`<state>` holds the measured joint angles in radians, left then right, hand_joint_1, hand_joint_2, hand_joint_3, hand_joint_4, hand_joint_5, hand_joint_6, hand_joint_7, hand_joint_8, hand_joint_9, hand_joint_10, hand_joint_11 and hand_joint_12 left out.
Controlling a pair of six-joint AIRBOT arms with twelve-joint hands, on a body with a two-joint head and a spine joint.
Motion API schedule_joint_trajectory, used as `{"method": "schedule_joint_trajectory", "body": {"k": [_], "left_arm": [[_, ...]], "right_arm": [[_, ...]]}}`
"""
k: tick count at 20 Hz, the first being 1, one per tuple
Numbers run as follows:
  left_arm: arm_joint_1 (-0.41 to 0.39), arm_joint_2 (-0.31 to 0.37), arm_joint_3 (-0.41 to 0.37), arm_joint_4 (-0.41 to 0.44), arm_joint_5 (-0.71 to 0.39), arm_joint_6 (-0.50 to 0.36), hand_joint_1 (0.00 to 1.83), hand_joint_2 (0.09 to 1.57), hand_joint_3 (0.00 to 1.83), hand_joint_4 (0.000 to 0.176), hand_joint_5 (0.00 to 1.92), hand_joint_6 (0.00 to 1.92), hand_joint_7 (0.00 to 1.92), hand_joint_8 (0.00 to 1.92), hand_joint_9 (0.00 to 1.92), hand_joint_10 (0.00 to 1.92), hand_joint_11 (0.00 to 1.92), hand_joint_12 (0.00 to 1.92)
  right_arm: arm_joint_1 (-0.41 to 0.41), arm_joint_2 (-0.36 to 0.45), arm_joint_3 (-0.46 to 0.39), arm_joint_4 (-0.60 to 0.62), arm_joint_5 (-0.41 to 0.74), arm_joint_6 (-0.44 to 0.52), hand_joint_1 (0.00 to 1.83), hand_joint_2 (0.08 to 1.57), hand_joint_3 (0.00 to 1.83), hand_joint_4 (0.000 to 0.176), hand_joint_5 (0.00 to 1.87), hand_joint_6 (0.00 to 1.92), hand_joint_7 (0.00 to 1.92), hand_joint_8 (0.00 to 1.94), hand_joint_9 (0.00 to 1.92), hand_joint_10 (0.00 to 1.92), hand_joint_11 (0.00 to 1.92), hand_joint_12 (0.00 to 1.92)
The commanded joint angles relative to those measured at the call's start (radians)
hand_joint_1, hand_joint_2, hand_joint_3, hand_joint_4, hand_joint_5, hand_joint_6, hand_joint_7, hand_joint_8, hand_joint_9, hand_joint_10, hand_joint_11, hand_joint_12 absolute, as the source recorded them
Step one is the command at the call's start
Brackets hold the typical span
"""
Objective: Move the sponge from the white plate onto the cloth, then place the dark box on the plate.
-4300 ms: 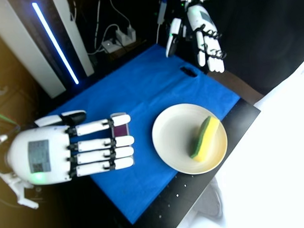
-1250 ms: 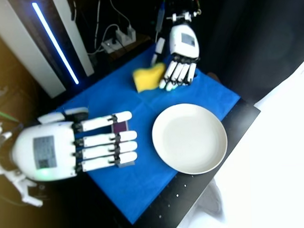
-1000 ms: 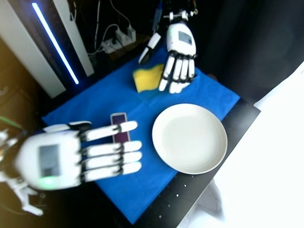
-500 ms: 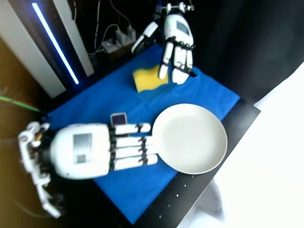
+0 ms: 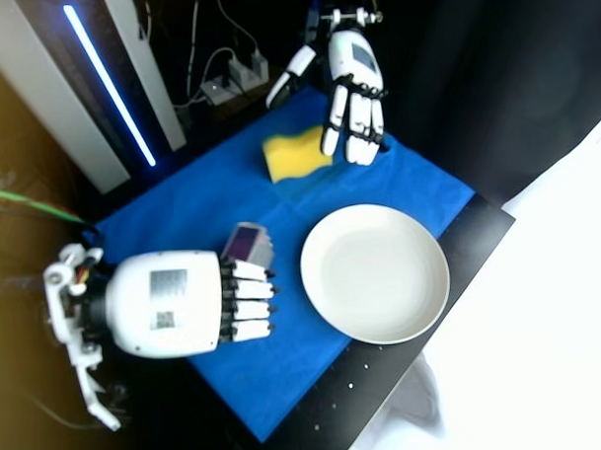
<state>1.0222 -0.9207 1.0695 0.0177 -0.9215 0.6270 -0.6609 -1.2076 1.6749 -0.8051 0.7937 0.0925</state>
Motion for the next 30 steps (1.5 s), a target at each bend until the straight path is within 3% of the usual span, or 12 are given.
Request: {"method": "schedule_joint_trajectory", "body": {"k": [1, 8, 14, 15, 19, 21, 22, 25, 27, 28, 29, 30], "left_arm": [[-0.002, -0.001, -0.005, -0.022, -0.135, -0.009, 0.67, 0.81, 0.0, 0.148, 0.25, 0.0, 0.15, 0.0, 0.17, 0.0, 0.0, 0.55], [0.007, -0.002, -0.009, -0.038, -0.169, -0.009, 0.67, 0.81, 0.0, 0.148, 0.25, 0.0, 0.15, 0.0, 0.17, 0.0, 0.0, 0.55], [-0.009, -0.003, -0.007, -0.037, -0.216, -0.008, 0.66, 0.82, 0.0, 0.142, 0.25, 0.0, 0.15, 0.0, 0.16, 0.0, 0.0, 0.55], [-0.01, -0.001, -0.008, -0.037, -0.229, -0.008, 0.68, 0.82, 0.0, 0.139, 0.26, 0.0, 0.14, 0.0, 0.13, 0.01, 0.0, 0.39], [-0.012, 0.036, -0.029, -0.034, -0.326, -0.007, 0.68, 0.82, 0.0, 0.131, 0.27, 0.0, 0.16, 0.0, 0.14, 0.01, 0.0, 0.4], [-0.015, 0.041, -0.032, -0.034, -0.353, -0.004, 0.57, 0.8, 0.0, 0.127, 0.03, 0.0, 0.01, 0.0, 0.01, 0.0, 0.0, 0.21], [-0.02, 0.041, -0.031, -0.034, -0.362, 0.001, 0.65, 0.82, 0.0, 0.013, 0.1, 0.01, 0.0, 0.0, 0.0, 0.0, 0.0, 0.27], [-0.029, 0.041, -0.03, -0.035, -0.365, 0.006, 0.84, 0.74, 0.0, 0.101, 0.07, 0.0, 0.0, 0.0, 0.0, 0.0, 0.0, 0.2], [-0.03, 0.04, -0.03, -0.035, -0.365, 0.006, 0.78, 0.78, 0.0, 0.107, 0.09, 0.0, 0.01, 0.0, 0.0, 0.0, 0.0, 0.17], [-0.03, 0.04, -0.03, -0.035, -0.365, 0.006, 0.77, 0.78, 0.0, 0.1, 0.1, 0.01, 0.01, 0.0, 0.0, 0.0, 0.0, 0.16], [-0.03, 0.04, -0.031, -0.036, -0.366, 0.006, 0.78, 0.78, 0.0, 0.102, 0.09, 0.0, 0.01, 0.0, 0.0, 0.0, 0.0, 0.16], [-0.03, 0.04, -0.031, -0.036, -0.365, 0.006, 0.77, 0.78, 0.0, 0.109, 0.08, 0.0, 0.0, 0.0, 0.0, 0.0, 0.0, 0.19]], "right_arm": [[0.016, 0.001, -0.006, 0.097, 0.154, 0.003, 1.15, 1.23, 0.0, 0.01, 0.81, 1.23, 0.74, 1.44, 0.8, 1.32, 0.74, 1.56], [0.027, -0.068, 0.055, 0.368, 0.293, -0.075, 1.15, 1.23, 0.0, 0.01, 0.81, 1.23, 0.75, 1.44, 0.8, 1.33, 0.74, 1.56], [0.097, -0.201, 0.18, 0.36, 0.163, -0.059, 1.17, 1.22, 0.0, 0.0, 0.84, 1.16, 0.77, 1.44, 0.81, 1.37, 0.74, 1.62], [0.106, -0.214, 0.189, 0.353, 0.145, -0.059, 1.19, 1.18, 0.0, 0.0, 0.83, 1.17, 0.91, 1.19, 0.8, 1.06, 0.64, 1.39], [0.153, -0.299, 0.275, 0.245, 0.025, -0.005, 1.36, 1.15, 0.0, 0.0, 0.84, 1.17, 0.94, 1.06, 0.84, 1.25, 0.64, 1.24], [0.159, -0.323, 0.294, 0.214, -0.017, 0.003, 1.38, 1.1, 0.0, 0.0, 0.92, 1.1, 1.03, 0.81, 0.97, 1.13, 0.76, 1.23], [0.163, -0.334, 0.3, 0.188, -0.043, 0.003, 1.38, 1.09, 0.0, 0.0, 0.98, 1.03, 1.05, 0.81, 0.93, 1.11, 0.57, 1.23], [0.177, -0.369, 0.307, 0.104, -0.103, 0.003, 1.37, 1.11, 0.0, 0.0, 0.94, 1.09, 1.0, 0.97, 0.88, 1.14, 0.53, 1.13], [0.179, -0.381, 0.307, 0.071, -0.115, 0.003, 1.23, 1.16, 0.0, 0.0, 0.83, 1.14, 0.93, 1.14, 0.84, 0.89, 0.66, 1.19], [0.179, -0.381, 0.305, 0.068, -0.115, 0.003, 1.15, 1.08, 0.0, 0.0, 0.69, 0.49, 0.74, 0.68, 0.77, 0.75, 0.62, 1.22], [0.179, -0.381, 0.304, 0.068, -0.115, 0.007, 1.01, 1.0, 0.0, 0.075, 0.43, 0.12, 0.47, 0.21, 0.57, 0.46, 0.44, 1.14], [0.179, -0.38, 0.305, 0.066, -0.115, 0.011, 0.96, 0.92, 0.0, 0.133, 0.27, 0.02, 0.34, 0.04, 0.47, 0.21, 0.24, 1.07]]}}
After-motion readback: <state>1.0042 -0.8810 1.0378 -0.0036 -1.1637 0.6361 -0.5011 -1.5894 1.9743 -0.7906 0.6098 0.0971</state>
